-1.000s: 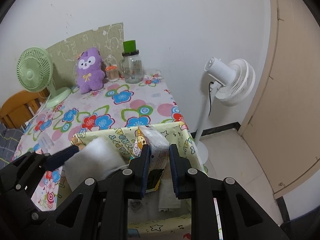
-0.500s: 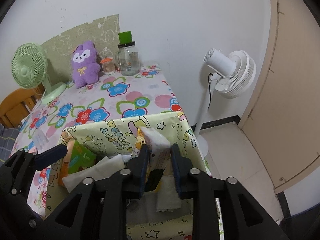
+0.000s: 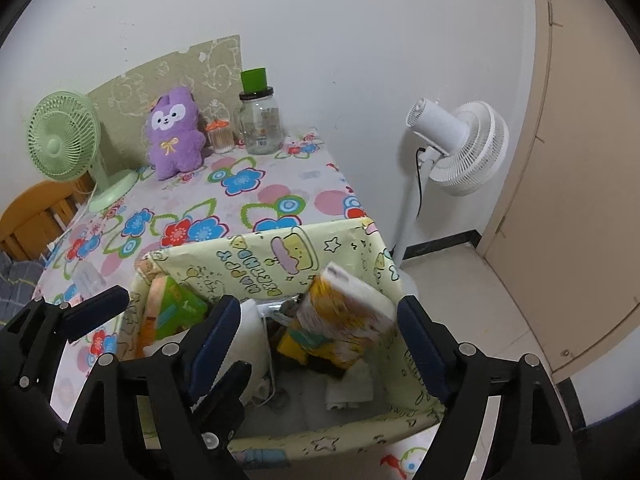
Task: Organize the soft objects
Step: 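Open both tools to drop the napkin and cartoon pack into the box, then move both tools away from the box toward the pink wipes pack and plastic bag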
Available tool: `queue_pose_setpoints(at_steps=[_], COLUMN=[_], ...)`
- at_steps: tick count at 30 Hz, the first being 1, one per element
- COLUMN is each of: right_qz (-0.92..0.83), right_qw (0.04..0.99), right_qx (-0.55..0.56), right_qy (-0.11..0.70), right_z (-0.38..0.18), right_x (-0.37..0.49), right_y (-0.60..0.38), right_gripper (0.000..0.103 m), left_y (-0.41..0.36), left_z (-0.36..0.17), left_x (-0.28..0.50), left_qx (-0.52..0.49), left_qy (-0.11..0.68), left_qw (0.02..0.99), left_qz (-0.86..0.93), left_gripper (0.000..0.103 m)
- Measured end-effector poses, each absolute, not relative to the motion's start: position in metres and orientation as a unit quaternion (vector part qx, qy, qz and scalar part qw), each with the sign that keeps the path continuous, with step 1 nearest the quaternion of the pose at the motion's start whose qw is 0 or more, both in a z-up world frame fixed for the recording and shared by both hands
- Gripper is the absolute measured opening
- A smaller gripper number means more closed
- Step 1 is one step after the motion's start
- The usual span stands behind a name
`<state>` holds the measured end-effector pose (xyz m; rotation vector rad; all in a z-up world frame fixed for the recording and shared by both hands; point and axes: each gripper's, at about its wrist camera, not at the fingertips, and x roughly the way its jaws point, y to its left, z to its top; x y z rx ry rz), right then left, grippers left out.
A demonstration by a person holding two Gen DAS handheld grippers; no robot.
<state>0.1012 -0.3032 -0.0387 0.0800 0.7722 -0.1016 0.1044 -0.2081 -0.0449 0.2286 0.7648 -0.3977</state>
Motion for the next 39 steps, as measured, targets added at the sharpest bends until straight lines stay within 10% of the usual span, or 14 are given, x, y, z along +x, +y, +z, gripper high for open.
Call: queue_pose_setpoints(at_steps=[39], right_qz=[-0.022], right_qw=[0.947], right_qx=[0.002], right_qy=[0.321], right_z=[0.006], right_x=[0.068], right_y=[-0.205], right_gripper=[0.092], left_y=[-0.113], left_z=[-0.007], left_x=[0.071], left_qx=[0.103], left_qy=[0.325], left_qw=[0.927], left_qz=[-0.158], left_gripper=[0.102])
